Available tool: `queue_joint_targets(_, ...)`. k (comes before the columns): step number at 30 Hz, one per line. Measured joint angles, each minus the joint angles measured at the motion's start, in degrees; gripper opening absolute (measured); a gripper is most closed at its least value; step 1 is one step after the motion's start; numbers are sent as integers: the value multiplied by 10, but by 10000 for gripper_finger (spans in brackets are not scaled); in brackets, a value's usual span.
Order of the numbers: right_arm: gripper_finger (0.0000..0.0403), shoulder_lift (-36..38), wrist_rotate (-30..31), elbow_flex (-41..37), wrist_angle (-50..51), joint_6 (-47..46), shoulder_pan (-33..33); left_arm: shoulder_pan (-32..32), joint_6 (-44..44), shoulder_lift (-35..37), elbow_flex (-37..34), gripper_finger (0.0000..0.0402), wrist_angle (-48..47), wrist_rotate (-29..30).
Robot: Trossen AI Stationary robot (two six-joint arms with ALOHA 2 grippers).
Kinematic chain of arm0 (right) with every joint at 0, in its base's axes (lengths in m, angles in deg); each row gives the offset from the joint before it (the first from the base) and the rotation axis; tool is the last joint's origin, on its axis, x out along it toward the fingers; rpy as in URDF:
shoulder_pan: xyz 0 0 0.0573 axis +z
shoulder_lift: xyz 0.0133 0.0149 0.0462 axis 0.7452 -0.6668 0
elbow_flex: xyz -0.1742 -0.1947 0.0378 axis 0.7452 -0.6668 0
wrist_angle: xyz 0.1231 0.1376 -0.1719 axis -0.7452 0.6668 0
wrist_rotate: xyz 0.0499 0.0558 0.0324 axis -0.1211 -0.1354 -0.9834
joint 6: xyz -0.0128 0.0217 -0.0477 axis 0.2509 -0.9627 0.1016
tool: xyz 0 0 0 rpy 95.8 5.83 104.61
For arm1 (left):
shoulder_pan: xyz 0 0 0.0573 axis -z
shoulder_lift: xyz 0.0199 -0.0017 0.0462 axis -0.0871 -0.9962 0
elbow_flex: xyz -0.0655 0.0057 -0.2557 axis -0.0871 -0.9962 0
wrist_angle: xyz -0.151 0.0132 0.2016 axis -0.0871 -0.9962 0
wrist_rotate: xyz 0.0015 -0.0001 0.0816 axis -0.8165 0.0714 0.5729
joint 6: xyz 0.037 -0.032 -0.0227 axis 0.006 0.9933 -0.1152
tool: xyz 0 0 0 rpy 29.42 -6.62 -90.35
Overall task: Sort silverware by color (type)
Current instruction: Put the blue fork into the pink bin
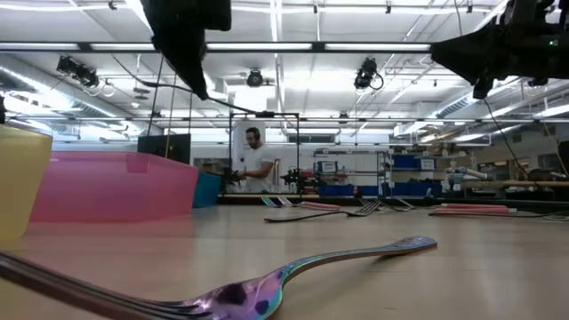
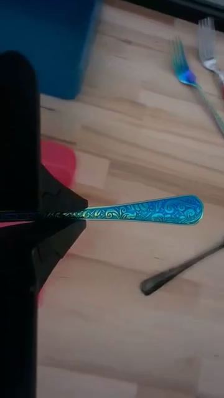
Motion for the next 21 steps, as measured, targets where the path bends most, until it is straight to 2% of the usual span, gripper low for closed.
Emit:
queue_joint_targets(4,114,-8,0,0,0,-12,0,7,42,24,-3,10,-61,37)
queue_joint_targets(8,114,-15,0,0,-2,-15,0,20,85,55,-45,10,-95,71)
queue_joint_targets(13,114,-20,0,0,-3,-17,0,33,145,107,-138,12,-62,73)
queue_joint_targets(21,114,-27,2,0,-14,-17,0,47,179,135,-253,15,7,51)
